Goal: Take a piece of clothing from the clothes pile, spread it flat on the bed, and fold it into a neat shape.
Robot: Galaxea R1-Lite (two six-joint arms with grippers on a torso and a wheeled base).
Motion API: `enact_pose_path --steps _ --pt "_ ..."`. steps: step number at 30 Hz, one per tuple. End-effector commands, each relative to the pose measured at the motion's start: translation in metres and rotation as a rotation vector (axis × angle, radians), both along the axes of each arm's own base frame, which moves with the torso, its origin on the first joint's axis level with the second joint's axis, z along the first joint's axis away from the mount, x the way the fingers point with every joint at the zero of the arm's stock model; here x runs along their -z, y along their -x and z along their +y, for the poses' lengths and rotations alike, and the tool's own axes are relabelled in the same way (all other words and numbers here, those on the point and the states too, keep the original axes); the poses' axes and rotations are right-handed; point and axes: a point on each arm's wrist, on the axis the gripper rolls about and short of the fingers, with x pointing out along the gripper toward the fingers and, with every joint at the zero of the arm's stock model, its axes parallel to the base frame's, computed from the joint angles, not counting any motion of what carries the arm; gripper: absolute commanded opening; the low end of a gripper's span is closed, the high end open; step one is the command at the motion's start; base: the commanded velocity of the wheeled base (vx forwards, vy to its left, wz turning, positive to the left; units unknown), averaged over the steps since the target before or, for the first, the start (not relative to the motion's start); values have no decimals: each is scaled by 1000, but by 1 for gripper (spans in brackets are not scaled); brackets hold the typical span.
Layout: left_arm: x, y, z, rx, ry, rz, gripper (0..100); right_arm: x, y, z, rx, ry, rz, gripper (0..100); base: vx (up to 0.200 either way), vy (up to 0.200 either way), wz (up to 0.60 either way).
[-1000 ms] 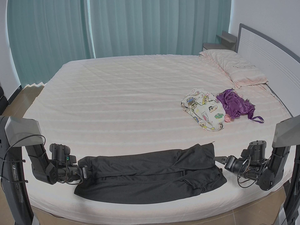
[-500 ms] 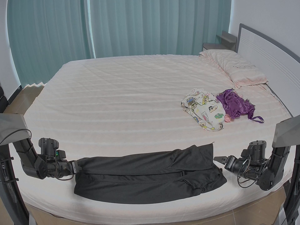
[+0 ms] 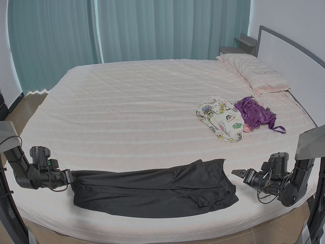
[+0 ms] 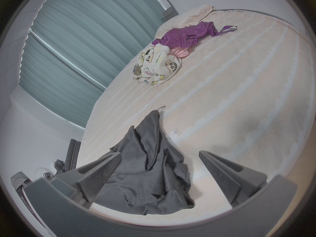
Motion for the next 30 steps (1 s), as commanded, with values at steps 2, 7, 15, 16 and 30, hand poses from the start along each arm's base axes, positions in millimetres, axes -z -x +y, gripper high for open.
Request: enact_pose_path --steps 2,7,15,16,30 --pt "-21 2 37 -78 -14 -30 0 0 0 0 1 0 2 100 0 0 0" --pt "-43 7 72 -146 18 -50 0 0 0 -1 2 0 1 100 0 0 0" --pt "-72 23 130 -241 10 -4 0 0 -1 -1 4 0 -1 100 0 0 0" --pt "-78 26 127 -240 9 -6 0 0 0 -1 4 0 1 100 0 0 0" --pt "-129 28 -38 -135 12 49 0 -1 -1 -1 5 -1 -7 100 0 0 0"
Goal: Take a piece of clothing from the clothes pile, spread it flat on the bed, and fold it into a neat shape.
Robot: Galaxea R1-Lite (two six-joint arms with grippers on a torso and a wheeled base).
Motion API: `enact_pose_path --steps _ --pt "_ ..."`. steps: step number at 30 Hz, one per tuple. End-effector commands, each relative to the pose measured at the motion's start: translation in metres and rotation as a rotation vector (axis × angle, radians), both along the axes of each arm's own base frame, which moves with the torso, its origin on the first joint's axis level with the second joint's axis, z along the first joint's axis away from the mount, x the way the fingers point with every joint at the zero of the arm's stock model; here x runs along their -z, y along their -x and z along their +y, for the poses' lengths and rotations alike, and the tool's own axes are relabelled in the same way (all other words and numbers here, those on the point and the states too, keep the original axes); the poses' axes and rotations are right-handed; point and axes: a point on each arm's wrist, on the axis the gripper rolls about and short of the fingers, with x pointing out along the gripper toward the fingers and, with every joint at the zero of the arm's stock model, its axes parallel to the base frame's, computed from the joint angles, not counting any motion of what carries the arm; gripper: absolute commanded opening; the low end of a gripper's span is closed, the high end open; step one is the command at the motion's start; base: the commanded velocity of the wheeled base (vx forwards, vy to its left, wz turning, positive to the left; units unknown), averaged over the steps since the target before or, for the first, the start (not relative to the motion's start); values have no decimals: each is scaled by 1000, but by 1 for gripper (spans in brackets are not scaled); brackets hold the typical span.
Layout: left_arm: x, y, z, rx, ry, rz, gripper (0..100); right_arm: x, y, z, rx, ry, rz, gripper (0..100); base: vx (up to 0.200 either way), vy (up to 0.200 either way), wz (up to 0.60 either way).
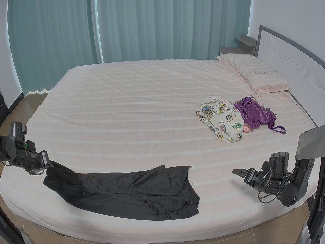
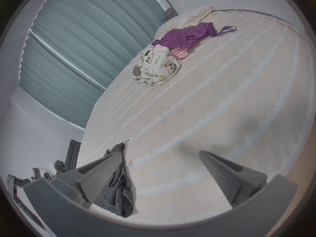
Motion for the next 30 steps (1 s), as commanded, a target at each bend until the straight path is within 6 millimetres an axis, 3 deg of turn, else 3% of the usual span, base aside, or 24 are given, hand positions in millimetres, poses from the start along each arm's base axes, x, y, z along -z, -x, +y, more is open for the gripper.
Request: enact_pose_path --steps 1,9,16,21,24,25,30 --pt "-36 7 -92 25 4 -56 0 -1 0 0 0 -1 -5 100 0 0 0" --pt "-40 8 -193 130 -27 -77 0 -1 0 0 0 -1 -5 100 0 0 0" --pt "-39 -2 -273 196 63 -17 0 -2 0 0 0 -1 -7 100 0 0 0" --pt "-28 -5 -316 262 86 1 0 -2 0 1 -3 -2 -8 100 0 0 0" --pt "-24 -4 -330 293 86 6 0 -3 0 1 -3 -2 -10 100 0 0 0" --pt "-20 -3 -344 328 88 11 0 -3 0 1 -3 -3 -14 100 0 0 0" --pt "-12 -8 -366 364 94 8 0 -3 0 2 -6 -3 -16 100 0 0 0"
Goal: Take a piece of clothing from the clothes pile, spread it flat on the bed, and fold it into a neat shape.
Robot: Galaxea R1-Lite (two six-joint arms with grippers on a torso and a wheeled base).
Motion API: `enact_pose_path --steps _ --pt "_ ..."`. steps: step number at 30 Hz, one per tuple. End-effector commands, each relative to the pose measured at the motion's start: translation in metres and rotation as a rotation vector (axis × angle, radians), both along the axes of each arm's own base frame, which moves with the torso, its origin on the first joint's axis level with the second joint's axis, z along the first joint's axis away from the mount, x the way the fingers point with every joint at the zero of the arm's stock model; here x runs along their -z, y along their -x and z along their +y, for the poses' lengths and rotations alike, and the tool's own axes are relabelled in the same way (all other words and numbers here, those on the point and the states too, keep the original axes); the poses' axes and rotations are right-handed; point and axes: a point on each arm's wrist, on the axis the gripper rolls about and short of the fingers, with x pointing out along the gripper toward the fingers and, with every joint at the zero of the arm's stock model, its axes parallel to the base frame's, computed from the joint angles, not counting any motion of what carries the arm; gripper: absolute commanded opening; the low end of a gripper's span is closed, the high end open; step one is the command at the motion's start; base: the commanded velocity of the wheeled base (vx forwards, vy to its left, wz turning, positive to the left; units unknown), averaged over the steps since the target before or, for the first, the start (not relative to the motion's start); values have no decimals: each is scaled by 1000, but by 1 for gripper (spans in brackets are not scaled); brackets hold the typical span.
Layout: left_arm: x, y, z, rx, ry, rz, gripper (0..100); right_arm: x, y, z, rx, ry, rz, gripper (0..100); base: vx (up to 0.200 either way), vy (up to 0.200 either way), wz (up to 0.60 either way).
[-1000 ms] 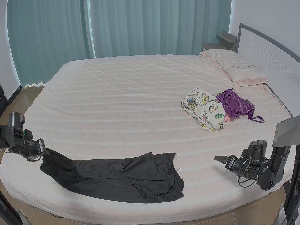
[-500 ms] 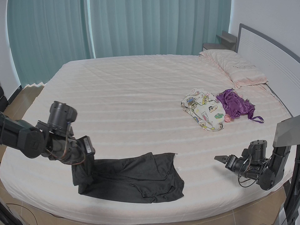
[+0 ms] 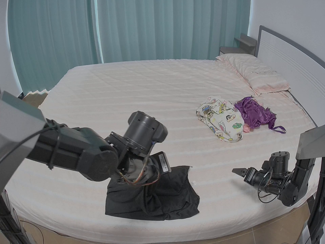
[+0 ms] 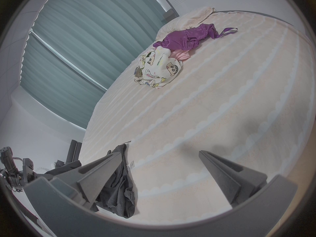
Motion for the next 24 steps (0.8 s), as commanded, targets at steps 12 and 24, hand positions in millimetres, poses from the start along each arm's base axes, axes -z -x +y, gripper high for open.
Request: enact_pose_path --steps 12,24 --pt "18 -6 -39 94 47 17 100 0 0 1 -5 0 1 100 0 0 0" --pt "13 -12 -41 57 109 -44 100 1 3 1 -5 2 11 100 0 0 0"
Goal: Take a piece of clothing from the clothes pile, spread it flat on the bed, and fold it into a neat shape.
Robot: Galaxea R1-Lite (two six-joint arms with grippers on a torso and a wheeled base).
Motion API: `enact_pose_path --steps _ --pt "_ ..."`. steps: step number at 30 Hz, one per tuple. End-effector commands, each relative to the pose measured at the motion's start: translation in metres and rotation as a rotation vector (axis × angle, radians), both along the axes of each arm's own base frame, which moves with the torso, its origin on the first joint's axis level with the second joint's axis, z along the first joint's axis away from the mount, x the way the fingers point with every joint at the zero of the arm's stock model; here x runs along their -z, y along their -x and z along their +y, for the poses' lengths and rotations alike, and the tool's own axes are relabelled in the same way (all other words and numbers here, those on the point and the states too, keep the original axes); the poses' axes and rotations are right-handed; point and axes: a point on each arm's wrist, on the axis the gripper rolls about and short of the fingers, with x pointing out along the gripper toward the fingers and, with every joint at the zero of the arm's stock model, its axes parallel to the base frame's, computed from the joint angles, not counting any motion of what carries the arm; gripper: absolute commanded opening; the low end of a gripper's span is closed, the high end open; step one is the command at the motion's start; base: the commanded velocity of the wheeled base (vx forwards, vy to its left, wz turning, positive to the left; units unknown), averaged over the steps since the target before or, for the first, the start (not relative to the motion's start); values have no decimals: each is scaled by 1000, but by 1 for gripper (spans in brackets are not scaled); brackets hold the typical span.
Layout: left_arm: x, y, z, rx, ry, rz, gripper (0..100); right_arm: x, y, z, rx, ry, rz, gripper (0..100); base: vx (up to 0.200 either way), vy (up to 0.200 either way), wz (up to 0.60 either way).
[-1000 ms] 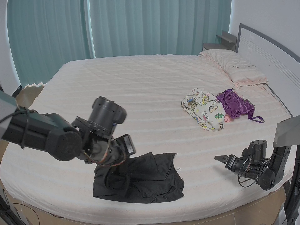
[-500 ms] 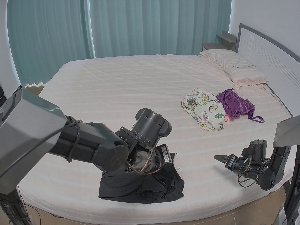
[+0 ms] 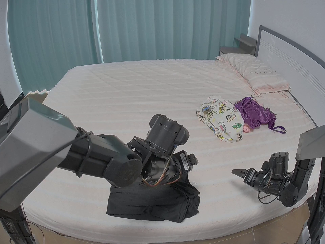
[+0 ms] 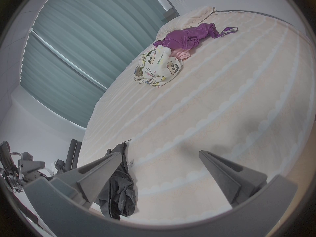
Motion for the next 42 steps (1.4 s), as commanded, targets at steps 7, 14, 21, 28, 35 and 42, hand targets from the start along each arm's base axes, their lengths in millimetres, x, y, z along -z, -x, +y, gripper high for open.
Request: enact_pose_path --steps 7,14,21,28,35,42 --pt "-11 5 63 -152 62 67 100 1 7 6 -26 -1 -3 100 0 0 0" --pt "15 36 129 -231 146 166 100 3 1 31 -111 -5 -24 100 -86 0 0" --pt "44 54 157 -286 191 135 100 6 -24 83 -261 34 -68 100 0 0 0" --pt "51 57 162 -337 296 126 100 -4 -42 137 -371 52 -59 100 0 0 0" --pt "63 52 177 -351 332 156 100 9 -54 154 -477 189 -96 100 0 200 0" --pt "73 41 190 -392 348 177 100 22 -64 159 -540 338 -125 100 0 143 0"
